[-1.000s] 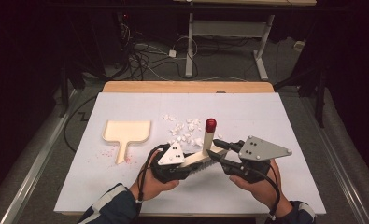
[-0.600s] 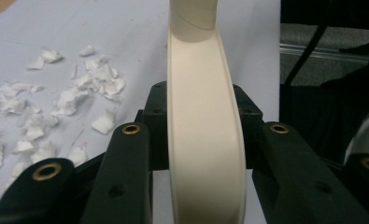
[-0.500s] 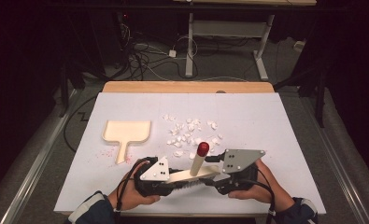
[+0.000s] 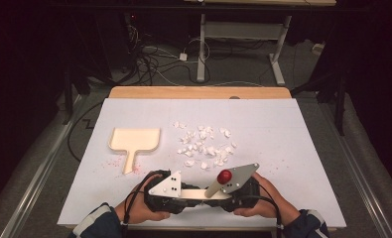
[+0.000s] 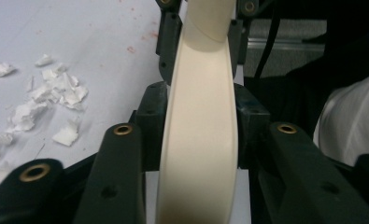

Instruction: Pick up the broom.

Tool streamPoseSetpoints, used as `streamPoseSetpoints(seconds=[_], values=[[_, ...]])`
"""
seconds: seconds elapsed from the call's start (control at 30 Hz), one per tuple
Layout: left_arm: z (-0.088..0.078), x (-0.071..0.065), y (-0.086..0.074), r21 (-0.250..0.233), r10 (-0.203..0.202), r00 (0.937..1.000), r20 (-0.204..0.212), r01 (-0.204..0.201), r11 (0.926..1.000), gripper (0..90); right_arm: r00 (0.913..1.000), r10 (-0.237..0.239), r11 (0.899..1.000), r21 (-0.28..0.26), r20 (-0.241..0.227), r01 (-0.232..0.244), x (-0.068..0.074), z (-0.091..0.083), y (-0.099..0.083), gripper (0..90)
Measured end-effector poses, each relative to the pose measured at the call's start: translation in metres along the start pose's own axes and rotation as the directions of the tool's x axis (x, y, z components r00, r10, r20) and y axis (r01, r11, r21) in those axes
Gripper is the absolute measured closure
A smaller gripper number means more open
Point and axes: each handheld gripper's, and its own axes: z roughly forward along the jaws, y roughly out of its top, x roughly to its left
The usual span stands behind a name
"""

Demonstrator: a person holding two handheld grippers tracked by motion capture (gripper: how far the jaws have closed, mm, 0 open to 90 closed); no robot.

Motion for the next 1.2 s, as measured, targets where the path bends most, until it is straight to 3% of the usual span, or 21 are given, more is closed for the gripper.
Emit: streamPoseSetpoints(seconds=[0.1,0.2,0.23,0.27,0.3,0.33,0.37,0.4,0.43,0.5,0.57,0.6,0.73,0.8,0.83,0.93,0.97,1.0,1.03,1.1,1.2], values=[[-0.002,0.002,0.000,-0.009,-0.008,0.9993,-0.035,0.008,0.9999,56.2,0.9996,-0.002,1.000,-0.019,0.028,0.002,-0.002,-0.001,0.001,67.0],[-0.006,0.002,0.000,-0.004,0.002,0.9919,-0.127,-0.002,1.0000,51.4,0.9991,-0.011,1.000,-0.026,0.042,0.012,-0.006,-0.002,0.000,67.2],[-0.006,0.002,0.000,-0.004,0.002,0.9919,-0.127,-0.002,1.0000,48.6,0.9985,0.007,1.000,-0.029,0.054,-0.006,-0.007,-0.003,-0.001,67.2],[-0.010,0.004,-0.001,-0.013,-0.015,0.9866,-0.163,0.013,0.9998,47.6,0.9976,0.022,0.999,-0.034,0.066,-0.020,-0.008,-0.004,-0.002,67.2],[-0.010,0.004,-0.001,-0.013,-0.015,0.9866,-0.163,0.013,0.9998,46.6,0.9970,0.028,0.999,-0.043,0.072,-0.025,-0.010,-0.005,-0.002,67.3],[-0.018,0.006,-0.002,-0.034,-0.036,0.9758,-0.216,0.029,0.9990,42.1,0.9942,0.058,0.997,-0.047,0.090,-0.054,-0.010,-0.008,-0.003,67.3],[-0.018,0.006,-0.002,-0.034,-0.036,0.9758,-0.216,0.029,0.9990,37.5,0.9914,0.074,0.996,-0.062,0.108,-0.068,-0.011,-0.010,-0.004,67.4],[-0.026,0.008,-0.004,-0.067,-0.068,0.9579,-0.279,0.051,0.9965,34.9,0.9888,0.093,0.994,-0.074,0.116,-0.085,-0.014,-0.014,-0.005,67.4],[-0.026,0.008,-0.004,-0.067,-0.068,0.9579,-0.279,0.051,0.9965,31.0,0.9888,0.093,0.994,-0.074,0.116,-0.085,-0.014,-0.014,-0.005,67.4],[-0.034,0.010,-0.007,-0.095,-0.104,0.9331,-0.344,0.076,0.9926,24.6,0.9791,0.135,0.986,-0.115,0.152,-0.118,-0.019,-0.024,-0.008,67.3],[-0.040,0.013,-0.011,-0.106,-0.129,0.9141,-0.384,0.095,0.9899,23.9,0.9738,0.146,0.985,-0.115,0.175,-0.127,-0.021,-0.027,-0.009,67.4],[-0.043,0.014,-0.014,-0.108,-0.133,0.9036,-0.407,0.097,0.9894,22.3,0.9616,0.161,0.984,-0.116,0.223,-0.138,-0.024,-0.032,-0.011,67.4],[-0.054,0.016,-0.026,-0.113,-0.152,0.8685,-0.472,0.111,0.9873,21.8,0.9487,0.189,0.978,-0.133,0.253,-0.160,-0.028,-0.040,-0.015,67.4],[-0.059,0.016,-0.032,-0.123,-0.170,0.8500,-0.499,0.124,0.9846,21.4,0.9314,0.195,0.978,-0.130,0.307,-0.162,-0.028,-0.049,-0.019,67.4],[-0.061,0.015,-0.035,-0.126,-0.182,0.8432,-0.506,0.137,0.9826,21.4,0.9314,0.195,0.978,-0.130,0.307,-0.162,-0.028,-0.049,-0.019,67.4],[-0.067,0.014,-0.044,-0.125,-0.200,0.8242,-0.530,0.157,0.9796,21.4,0.9139,0.217,0.972,-0.159,0.343,-0.172,-0.029,-0.060,-0.025,67.4],[-0.069,0.014,-0.047,-0.126,-0.208,0.8174,-0.537,0.167,0.9779,21.4,0.9052,0.228,0.970,-0.167,0.359,-0.178,-0.029,-0.064,-0.027,67.4],[-0.070,0.013,-0.051,-0.125,-0.216,0.8116,-0.543,0.176,0.9764,21.4,0.8876,0.252,0.964,-0.181,0.385,-0.195,-0.031,-0.072,-0.031,67.4],[-0.071,0.012,-0.054,-0.121,-0.218,0.8052,-0.551,0.182,0.9759,21.4,0.8876,0.252,0.964,-0.181,0.385,-0.195,-0.031,-0.072,-0.031,67.4],[-0.072,0.010,-0.062,-0.126,-0.239,0.7897,-0.565,0.204,0.9709,21.5,0.8705,0.274,0.958,-0.197,0.409,-0.209,-0.033,-0.079,-0.036,67.4],[-0.072,0.006,-0.073,-0.109,-0.247,0.7728,-0.585,0.227,0.9679,21.4,0.8442,0.303,0.949,-0.215,0.442,-0.228,-0.036,-0.087,-0.043,67.4]])
